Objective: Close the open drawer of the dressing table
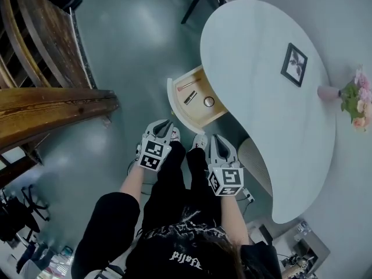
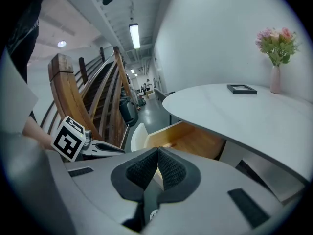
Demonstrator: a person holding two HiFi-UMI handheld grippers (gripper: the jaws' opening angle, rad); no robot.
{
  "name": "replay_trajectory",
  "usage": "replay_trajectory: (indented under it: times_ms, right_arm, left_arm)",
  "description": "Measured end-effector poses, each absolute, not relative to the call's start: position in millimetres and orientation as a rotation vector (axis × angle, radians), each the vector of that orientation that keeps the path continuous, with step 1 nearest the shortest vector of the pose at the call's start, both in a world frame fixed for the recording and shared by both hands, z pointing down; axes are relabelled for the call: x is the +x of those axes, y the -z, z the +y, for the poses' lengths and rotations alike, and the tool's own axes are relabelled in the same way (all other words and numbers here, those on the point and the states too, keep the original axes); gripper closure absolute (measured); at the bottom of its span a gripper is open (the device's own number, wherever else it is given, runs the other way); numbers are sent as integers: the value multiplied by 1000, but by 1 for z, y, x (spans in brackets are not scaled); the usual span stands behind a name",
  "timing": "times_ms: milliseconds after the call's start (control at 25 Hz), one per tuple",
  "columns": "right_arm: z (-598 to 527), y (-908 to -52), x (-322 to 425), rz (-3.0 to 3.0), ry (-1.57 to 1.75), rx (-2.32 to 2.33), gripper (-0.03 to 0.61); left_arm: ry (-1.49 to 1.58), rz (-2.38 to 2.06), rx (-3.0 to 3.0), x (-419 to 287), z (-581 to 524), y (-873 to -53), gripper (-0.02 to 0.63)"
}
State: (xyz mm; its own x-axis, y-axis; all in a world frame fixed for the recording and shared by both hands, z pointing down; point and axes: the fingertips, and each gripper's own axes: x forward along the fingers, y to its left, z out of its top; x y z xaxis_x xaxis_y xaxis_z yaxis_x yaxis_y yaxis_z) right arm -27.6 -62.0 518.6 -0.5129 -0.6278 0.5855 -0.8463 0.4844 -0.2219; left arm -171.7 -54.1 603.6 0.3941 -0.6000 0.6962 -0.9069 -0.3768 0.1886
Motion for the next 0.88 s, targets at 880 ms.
replay_trajectory:
  times_ms: [880]
  right_arm:
    - [-55, -551, -15, -2274, -759, 1248, 552]
  left_arm:
    - [-989, -1056, 2125, -164, -84, -704, 459]
